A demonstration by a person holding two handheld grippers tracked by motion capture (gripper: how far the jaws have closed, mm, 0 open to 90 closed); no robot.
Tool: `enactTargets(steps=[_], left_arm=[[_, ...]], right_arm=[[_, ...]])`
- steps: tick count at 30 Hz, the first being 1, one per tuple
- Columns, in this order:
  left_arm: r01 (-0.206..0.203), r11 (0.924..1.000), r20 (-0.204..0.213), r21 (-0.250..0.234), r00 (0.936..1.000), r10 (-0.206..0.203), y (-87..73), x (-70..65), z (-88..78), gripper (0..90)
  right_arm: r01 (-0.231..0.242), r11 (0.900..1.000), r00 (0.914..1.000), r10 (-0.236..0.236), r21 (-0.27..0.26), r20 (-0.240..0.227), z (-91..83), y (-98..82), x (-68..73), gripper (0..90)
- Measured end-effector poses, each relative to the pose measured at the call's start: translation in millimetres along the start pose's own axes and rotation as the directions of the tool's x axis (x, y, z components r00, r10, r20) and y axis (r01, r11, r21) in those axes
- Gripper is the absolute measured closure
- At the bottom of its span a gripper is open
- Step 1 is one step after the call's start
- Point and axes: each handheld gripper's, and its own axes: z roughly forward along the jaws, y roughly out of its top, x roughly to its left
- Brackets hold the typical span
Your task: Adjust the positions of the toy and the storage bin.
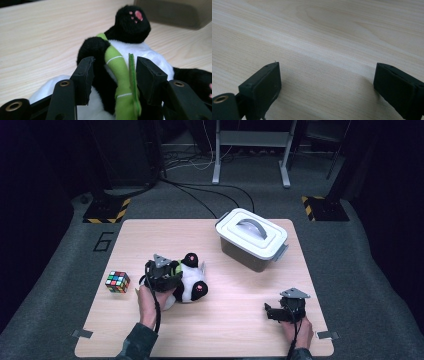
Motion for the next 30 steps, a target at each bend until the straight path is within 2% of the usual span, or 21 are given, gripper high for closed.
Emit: enactTargets(steps=[3, 7, 9, 13, 16, 17, 18, 19, 20, 22, 23, 25, 26, 27, 28, 29, 30], left_arm=[[-0.01, 0.9995, -0.025, 0.029, 0.9996, 0.011, -4.2, -5.8, 8.2, 53.4], [-0.08, 0.9956, -0.032, 0.049, 0.9962, 0.081, -5.6, -12.5, 9.7, 66.6], [-0.102, 0.9938, -0.011, 0.044, 0.9946, 0.103, -6.8, -10.9, 9.0, 71.4], [-0.124, 0.9922, 0.069, 0.01, 0.99, 0.123, -9.4, -2.2, 5.0, 75.0], [-0.169, 0.9856, 0.131, -0.002, 0.977, 0.168, -9.5, 3.0, -0.5, 76.0], [-0.2, 0.9798, 0.149, -0.004, 0.9688, 0.198, -9.5, 4.3, -2.6, 76.1], [-0.212, 0.9772, 0.154, -0.008, 0.9653, 0.211, -10.0, 4.3, -4.1, 76.1], [-0.246, 0.9692, 0.167, -0.014, 0.9551, 0.245, -10.8, 4.8, -7.1, 76.0], [-0.267, 0.9635, 0.175, -0.021, 0.9479, 0.266, -12.1, 5.6, -9.6, 76.0], [-0.295, 0.9548, 0.181, -0.032, 0.9379, 0.296, -14.1, 9.1, -15.7, 75.9], [-0.303, 0.9527, 0.184, -0.029, 0.9351, 0.303, -14.8, 11.5, -18.9, 75.8], [-0.292, 0.9561, 0.213, -0.027, 0.9328, 0.291, -17.3, 15.7, -21.9, 75.2], [-0.27, 0.9623, 0.227, -0.032, 0.9356, 0.27, -20.2, 17.1, -21.0, 73.1], [-0.265, 0.9636, 0.232, -0.034, 0.9357, 0.266, -22.3, 17.8, -20.1, 73.1], [-0.257, 0.966, 0.232, -0.03, 0.9383, 0.257, -24.1, 17.7, -19.1, 71.0], [-0.234, 0.9715, 0.22, -0.036, 0.9464, 0.236, -25.4, 17.4, -18.4, 58.6], [-0.212, 0.9764, 0.217, -0.042, 0.9519, 0.216, -25.8, 18.2, -19.0, 58.6]], right_arm=[[0.001, 1.0, 1.0, -0.001, 0.0, 0.001, 0.0, 0.0, 0.1, 7.0], [0.002, 1.0, 1.0, -0.002, 0.0, -0.001, -0.1, -0.1, -0.1, 7.1], [0.003, 1.0, 1.0, -0.003, -0.001, 0.0, -0.2, -0.1, 0.2, 7.2], [0.002, 1.0, 1.0, -0.002, 0.0, -0.001, -0.1, -0.1, -0.1, 7.2], [0.0, 1.0, 1.0, 0.0, 0.0, -0.001, 0.0, 0.0, -0.1, 7.2], [0.0, 1.0, 1.0, 0.0, 0.0, -0.001, 0.0, 0.0, 0.0, 7.2], [0.0, 1.0, 1.0, 0.0, 0.0, -0.001, 0.0, 0.0, 0.0, 7.2], [0.0, 1.0, 1.0, 0.0, 0.0, -0.001, 0.0, 0.0, 0.0, 7.2], [0.0, 1.0, 1.0, 0.0, 0.0, 0.0, 0.0, 0.0, 0.0, 7.2], [0.002, 1.0, 1.0, -0.002, -0.001, 0.001, -0.1, -0.1, 0.1, 7.2], [0.002, 1.0, 1.0, -0.002, 0.0, 0.002, -0.2, 0.0, 0.1, 7.2], [0.0, 1.0, 1.0, 0.0, -0.001, 0.003, 0.0, 0.0, 0.1, 7.2], [-0.001, 1.0, 1.0, 0.001, 0.0, 0.0, 0.0, 0.0, -0.1, 7.2], [-0.001, 1.0, 1.0, 0.001, 0.0, 0.0, 0.0, 0.0, -0.1, 7.2], [-0.001, 1.0, 1.0, 0.001, 0.0, 0.001, 0.0, 0.0, 0.0, 7.2], [0.002, 1.0, 1.0, -0.002, 0.0, 0.003, -0.2, -0.1, 0.1, 7.2], [0.002, 1.0, 1.0, -0.002, 0.0, 0.003, -0.2, -0.1, 0.1, 7.2]])
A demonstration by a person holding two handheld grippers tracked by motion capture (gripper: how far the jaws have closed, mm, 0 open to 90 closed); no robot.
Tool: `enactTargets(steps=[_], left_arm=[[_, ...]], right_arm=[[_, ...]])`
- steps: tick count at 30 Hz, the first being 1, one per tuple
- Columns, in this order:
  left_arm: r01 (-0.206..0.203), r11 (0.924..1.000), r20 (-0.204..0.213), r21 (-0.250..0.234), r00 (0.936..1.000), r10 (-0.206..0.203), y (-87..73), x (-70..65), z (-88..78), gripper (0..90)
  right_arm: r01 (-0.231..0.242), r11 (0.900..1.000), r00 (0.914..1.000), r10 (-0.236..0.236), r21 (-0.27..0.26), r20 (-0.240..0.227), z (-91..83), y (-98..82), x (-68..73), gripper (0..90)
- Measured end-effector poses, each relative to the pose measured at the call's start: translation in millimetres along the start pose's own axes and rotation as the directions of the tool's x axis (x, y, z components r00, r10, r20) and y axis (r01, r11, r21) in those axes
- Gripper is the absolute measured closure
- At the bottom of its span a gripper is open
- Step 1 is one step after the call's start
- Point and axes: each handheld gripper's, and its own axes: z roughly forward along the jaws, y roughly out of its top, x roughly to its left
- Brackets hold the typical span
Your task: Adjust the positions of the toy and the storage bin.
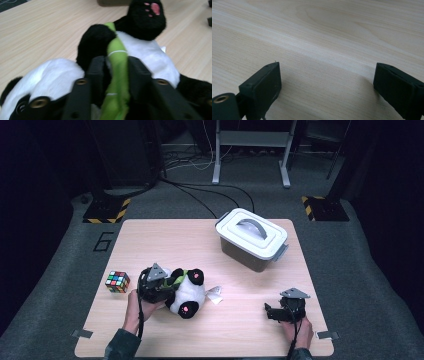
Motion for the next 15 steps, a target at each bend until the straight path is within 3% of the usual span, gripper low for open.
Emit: enactTargets(steps=[3, 5, 8, 12, 15], left_arm=[[0.013, 0.9996, -0.015, -0.024, 0.9998, -0.014, 0.7, 2.0, -6.7, 35.0], [0.026, 0.9993, -0.035, -0.025, 0.999, -0.027, 1.6, 3.5, -11.4, 27.4], [0.066, 0.9977, -0.081, -0.017, 0.9945, -0.067, 1.3, 4.7, -14.9, 25.2], [0.11, 0.9937, -0.138, -0.022, 0.984, -0.112, 2.6, -3.4, -14.0, 25.9], [0.145, 0.9892, -0.146, -0.023, 0.9784, -0.147, 4.8, -11.4, -8.1, 28.7]], right_arm=[[0.0, 1.0, 1.0, 0.0, 0.0, -0.002, 0.1, 0.0, -0.1, 7.2], [-0.002, 1.0, 1.0, 0.002, 0.0, -0.002, 0.2, 0.1, -0.2, 7.2], [-0.002, 1.0, 1.0, 0.002, 0.0, -0.002, 0.2, 0.0, -0.1, 7.2], [-0.002, 1.0, 1.0, 0.002, -0.001, -0.002, 0.2, 0.0, -0.2, 7.2], [-0.002, 1.0, 1.0, 0.002, 0.0, 0.0, 0.1, 0.1, -0.1, 7.2]])
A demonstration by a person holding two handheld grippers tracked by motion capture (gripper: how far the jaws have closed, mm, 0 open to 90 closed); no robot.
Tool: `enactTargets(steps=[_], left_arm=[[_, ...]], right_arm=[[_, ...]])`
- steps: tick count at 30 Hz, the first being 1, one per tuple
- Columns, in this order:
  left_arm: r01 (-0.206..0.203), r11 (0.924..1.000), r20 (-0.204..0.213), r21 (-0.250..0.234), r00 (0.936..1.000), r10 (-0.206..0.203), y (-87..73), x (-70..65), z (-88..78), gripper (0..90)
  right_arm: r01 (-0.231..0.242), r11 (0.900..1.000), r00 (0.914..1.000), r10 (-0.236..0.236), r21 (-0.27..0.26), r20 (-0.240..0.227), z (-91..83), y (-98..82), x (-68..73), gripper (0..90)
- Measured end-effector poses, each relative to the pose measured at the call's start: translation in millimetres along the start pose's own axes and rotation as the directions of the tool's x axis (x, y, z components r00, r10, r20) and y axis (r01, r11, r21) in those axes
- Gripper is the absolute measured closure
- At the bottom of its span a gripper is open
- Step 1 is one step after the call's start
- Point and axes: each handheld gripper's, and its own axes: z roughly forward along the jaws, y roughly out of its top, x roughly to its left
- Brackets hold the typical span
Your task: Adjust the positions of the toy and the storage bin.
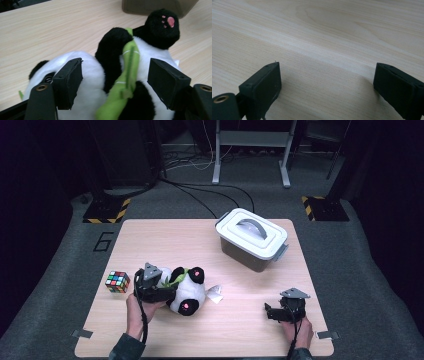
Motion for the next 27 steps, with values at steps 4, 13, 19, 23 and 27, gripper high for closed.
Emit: enactTargets(steps=[4, 13, 19, 23, 27], left_arm=[[0.011, 0.9996, -0.001, 0.026, 0.9999, -0.011, -1.5, -8.1, 14.2, 41.9], [-0.113, 0.9935, 0.09, 0.012, 0.9897, 0.112, -1.4, 1.9, 14.7, 73.6], [-0.236, 0.9717, 0.145, 0.004, 0.9616, 0.233, 5.8, 19.0, -3.3, 76.4], [-0.248, 0.9687, 0.191, 0.004, 0.951, 0.243, -0.3, 27.6, -15.6, 76.4], [-0.183, 0.9831, 0.24, 0.007, 0.9546, 0.176, -19.3, 26.3, -16.7, 75.5]], right_arm=[[0.0, 1.0, 1.0, 0.0, -0.001, -0.001, 0.0, 0.0, 0.1, 7.2], [0.001, 1.0, 1.0, -0.001, 0.0, -0.001, 0.0, 0.0, 0.1, 7.3], [0.0, 1.0, 1.0, 0.0, -0.001, 0.001, 0.0, 0.0, 0.1, 7.2], [0.001, 1.0, 1.0, -0.001, -0.001, 0.001, -0.1, 0.0, 0.2, 7.2], [0.0, 1.0, 1.0, 0.0, -0.003, 0.005, -0.1, -0.1, 0.5, 7.2]])
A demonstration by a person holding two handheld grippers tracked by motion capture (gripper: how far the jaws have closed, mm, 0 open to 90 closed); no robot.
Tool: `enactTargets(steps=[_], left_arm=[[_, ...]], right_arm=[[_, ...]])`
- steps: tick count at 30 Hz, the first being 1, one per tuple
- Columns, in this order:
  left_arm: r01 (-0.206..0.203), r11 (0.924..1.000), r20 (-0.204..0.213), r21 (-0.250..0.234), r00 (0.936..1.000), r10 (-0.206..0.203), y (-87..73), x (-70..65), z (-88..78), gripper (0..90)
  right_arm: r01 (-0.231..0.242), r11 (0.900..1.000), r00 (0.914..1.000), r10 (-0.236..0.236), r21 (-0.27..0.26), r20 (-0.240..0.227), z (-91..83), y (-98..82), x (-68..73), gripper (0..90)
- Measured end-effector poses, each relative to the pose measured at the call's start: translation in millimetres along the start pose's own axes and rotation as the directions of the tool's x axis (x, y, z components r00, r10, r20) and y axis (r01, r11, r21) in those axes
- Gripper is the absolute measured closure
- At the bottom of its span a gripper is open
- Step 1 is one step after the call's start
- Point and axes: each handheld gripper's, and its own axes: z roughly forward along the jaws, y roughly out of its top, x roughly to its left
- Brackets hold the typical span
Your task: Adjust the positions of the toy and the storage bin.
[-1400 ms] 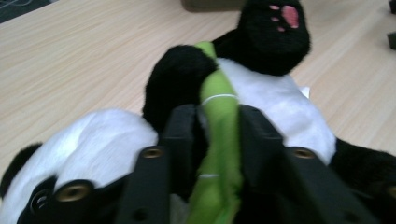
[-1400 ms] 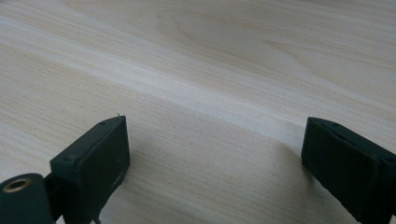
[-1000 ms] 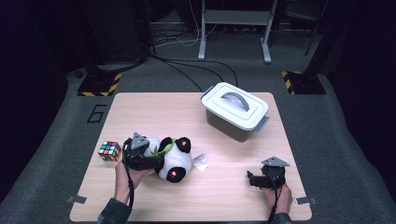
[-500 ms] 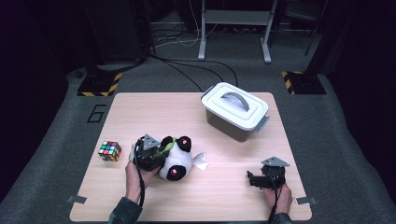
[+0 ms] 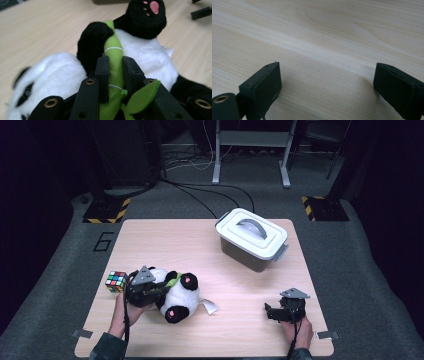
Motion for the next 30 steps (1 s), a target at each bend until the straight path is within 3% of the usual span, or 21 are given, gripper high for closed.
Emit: enactTargets(steps=[2, 4, 7, 9, 11, 14, 17, 19, 20, 21, 22, 23, 24, 25, 26, 28, 30], left_arm=[[0.041, 0.9989, -0.007, -0.021, 0.9991, -0.041, -7.4, -4.4, 2.2, 74.0], [0.095, 0.9949, -0.043, -0.034, 0.9944, -0.096, -8.6, -5.7, 1.4, 69.2], [0.184, 0.9815, -0.106, -0.054, 0.9763, -0.189, -5.6, -7.4, 2.5, 56.6], [0.22, 0.9725, -0.116, -0.076, 0.9667, -0.228, -0.8, -7.5, 2.6, 51.6], [0.24, 0.9666, -0.129, -0.09, 0.9595, -0.25, 6.1, -8.6, 4.9, 46.5], [0.242, 0.9662, -0.141, -0.087, 0.9572, -0.253, 17.1, -10.6, 9.5, 44.6], [0.262, 0.9625, -0.15, -0.069, 0.951, -0.27, 24.7, -12.5, 16.2, 44.5], [0.277, 0.9601, -0.172, -0.036, 0.9447, -0.279, 24.9, -14.2, 23.0, 46.5], [0.298, 0.9541, -0.168, -0.025, 0.9395, -0.298, 22.9, -14.7, 26.9, 47.2], [0.304, 0.9527, -0.171, -0.01, 0.9383, -0.301, 20.0, -14.9, 30.3, 49.5], [0.31, 0.9506, -0.17, -0.013, 0.9362, -0.308, 16.9, -15.3, 32.2, 51.5], [0.309, 0.9505, -0.175, -0.03, 0.9347, -0.31, 14.5, -16.0, 32.6, 59.6], [0.302, 0.9528, -0.159, -0.032, 0.9396, -0.303, 13.5, -16.4, 32.2, 59.6], [0.287, 0.9576, -0.151, -0.031, 0.9456, -0.288, 13.4, -17.2, 32.3, 65.9], [0.259, 0.9657, -0.142, -0.019, 0.9553, -0.259, 14.0, -17.0, 31.9, 71.2], [0.231, 0.9729, -0.136, -0.013, 0.9635, -0.231, 15.3, -16.7, 31.3, 74.4], [0.202, 0.9792, -0.103, -0.011, 0.9738, -0.202, 15.1, -12.5, 29.5, 75.2]], right_arm=[[0.0, 1.0, 1.0, 0.0, 0.0, 0.0, 0.0, 0.0, 0.0, 7.2], [0.0, 1.0, 1.0, 0.0, 0.0, 0.0, 0.0, 0.0, -0.1, 7.2], [0.0, 1.0, 1.0, 0.0, 0.0, 0.0, 0.0, 0.0, 0.0, 7.2], [0.0, 1.0, 1.0, 0.0, 0.0, 0.0, 0.0, 0.0, 0.0, 7.2], [0.0, 1.0, 1.0, 0.0, 0.0, 0.0, 0.0, 0.0, 0.0, 7.2], [0.0, 1.0, 1.0, 0.0, -0.001, 0.001, 0.0, 0.0, 0.1, 7.2], [0.002, 1.0, 1.0, -0.002, 0.0, 0.0, -0.1, -0.1, 0.0, 7.3], [0.003, 1.0, 1.0, -0.003, 0.0, 0.0, -0.2, -0.1, 0.1, 7.4], [0.003, 1.0, 1.0, -0.003, 0.0, 0.0, -0.2, -0.1, 0.1, 7.4], [0.003, 1.0, 1.0, -0.003, 0.0, 0.0, -0.2, -0.1, 0.1, 7.5], [0.003, 1.0, 1.0, -0.003, 0.0, 0.0, -0.2, -0.1, 0.1, 7.5], [0.003, 1.0, 1.0, -0.003, 0.0, 0.0, -0.2, -0.1, 0.0, 7.5], [0.003, 1.0, 1.0, -0.003, 0.0, 0.0, -0.2, -0.1, 0.0, 7.5], [0.003, 1.0, 1.0, -0.003, 0.0, 0.0, -0.2, -0.1, 0.0, 7.6], [0.003, 1.0, 1.0, -0.003, 0.0, -0.001, -0.2, -0.1, 0.0, 7.5], [0.003, 1.0, 1.0, -0.003, -0.001, 0.0, -0.3, -0.1, 0.1, 7.6], [0.003, 1.0, 1.0, -0.003, -0.002, 0.0, -0.3, -0.1, 0.2, 7.6]])
